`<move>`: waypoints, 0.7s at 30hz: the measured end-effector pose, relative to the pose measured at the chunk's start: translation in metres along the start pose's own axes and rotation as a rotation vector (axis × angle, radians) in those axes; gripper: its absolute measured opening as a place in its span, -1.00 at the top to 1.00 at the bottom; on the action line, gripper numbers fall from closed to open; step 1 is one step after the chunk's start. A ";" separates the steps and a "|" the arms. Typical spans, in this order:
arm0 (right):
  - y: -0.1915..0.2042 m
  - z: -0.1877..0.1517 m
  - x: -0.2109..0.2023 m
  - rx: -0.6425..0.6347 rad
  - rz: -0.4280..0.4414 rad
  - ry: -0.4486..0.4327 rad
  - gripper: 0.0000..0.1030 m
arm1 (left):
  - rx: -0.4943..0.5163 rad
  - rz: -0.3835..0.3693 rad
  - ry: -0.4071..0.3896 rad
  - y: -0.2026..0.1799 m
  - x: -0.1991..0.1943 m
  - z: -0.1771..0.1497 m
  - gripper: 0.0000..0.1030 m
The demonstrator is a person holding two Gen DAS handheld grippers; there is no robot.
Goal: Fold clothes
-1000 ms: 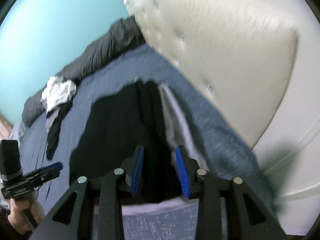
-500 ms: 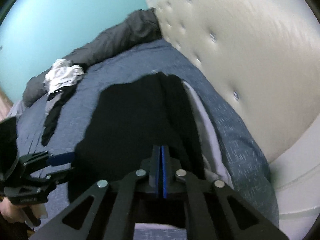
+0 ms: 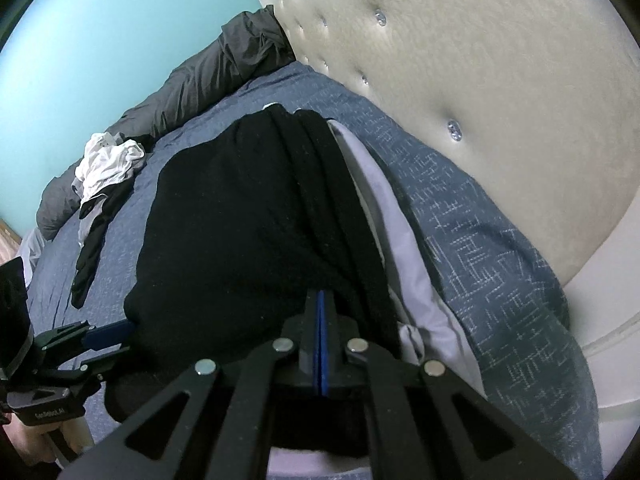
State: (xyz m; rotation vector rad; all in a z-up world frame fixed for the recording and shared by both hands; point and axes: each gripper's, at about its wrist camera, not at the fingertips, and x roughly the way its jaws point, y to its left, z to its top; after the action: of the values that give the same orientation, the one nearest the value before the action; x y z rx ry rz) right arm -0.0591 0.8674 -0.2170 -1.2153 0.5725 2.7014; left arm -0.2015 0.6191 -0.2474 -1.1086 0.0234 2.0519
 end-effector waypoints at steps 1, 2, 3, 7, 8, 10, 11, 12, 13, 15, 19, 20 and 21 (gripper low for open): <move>0.003 0.004 -0.007 -0.004 0.006 -0.018 1.00 | -0.010 -0.006 -0.007 0.003 -0.003 0.003 0.21; 0.005 0.009 -0.014 -0.007 0.013 -0.039 1.00 | -0.018 -0.005 -0.017 0.006 -0.007 0.007 0.21; 0.008 0.013 -0.021 -0.011 0.019 -0.059 1.00 | -0.026 0.000 -0.029 0.010 -0.010 0.010 0.21; 0.025 0.036 -0.038 -0.043 0.058 -0.097 1.00 | -0.051 0.019 -0.042 0.019 -0.013 0.022 0.21; 0.031 0.041 -0.035 -0.058 0.058 -0.084 1.00 | -0.049 0.027 -0.040 0.021 -0.012 0.025 0.21; 0.045 0.051 -0.023 -0.089 0.051 -0.043 1.00 | -0.042 0.041 -0.034 0.025 -0.008 0.030 0.21; 0.051 0.055 -0.016 -0.103 0.046 -0.020 1.00 | -0.040 0.043 -0.026 0.027 -0.005 0.032 0.21; 0.054 0.058 -0.008 -0.104 0.037 -0.002 1.00 | -0.038 0.045 -0.019 0.029 -0.002 0.033 0.21; 0.055 0.061 0.000 -0.100 0.026 0.015 1.00 | -0.037 0.049 -0.011 0.031 0.002 0.034 0.21; 0.055 0.065 0.015 -0.091 0.001 0.047 1.00 | -0.038 0.044 0.005 0.037 0.011 0.035 0.20; 0.036 0.065 0.045 -0.041 -0.046 0.111 1.00 | -0.041 0.030 0.023 0.042 0.022 0.032 0.20; 0.032 0.064 0.050 -0.030 -0.049 0.123 1.00 | -0.048 0.024 0.027 0.044 0.025 0.031 0.20; 0.030 0.063 0.055 -0.028 -0.058 0.134 1.00 | -0.057 0.019 0.030 0.046 0.028 0.029 0.20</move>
State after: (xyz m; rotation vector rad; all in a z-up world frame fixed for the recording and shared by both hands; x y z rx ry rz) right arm -0.1472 0.8621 -0.2114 -1.4052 0.5075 2.6036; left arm -0.2599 0.6155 -0.2641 -1.1785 -0.0091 2.0640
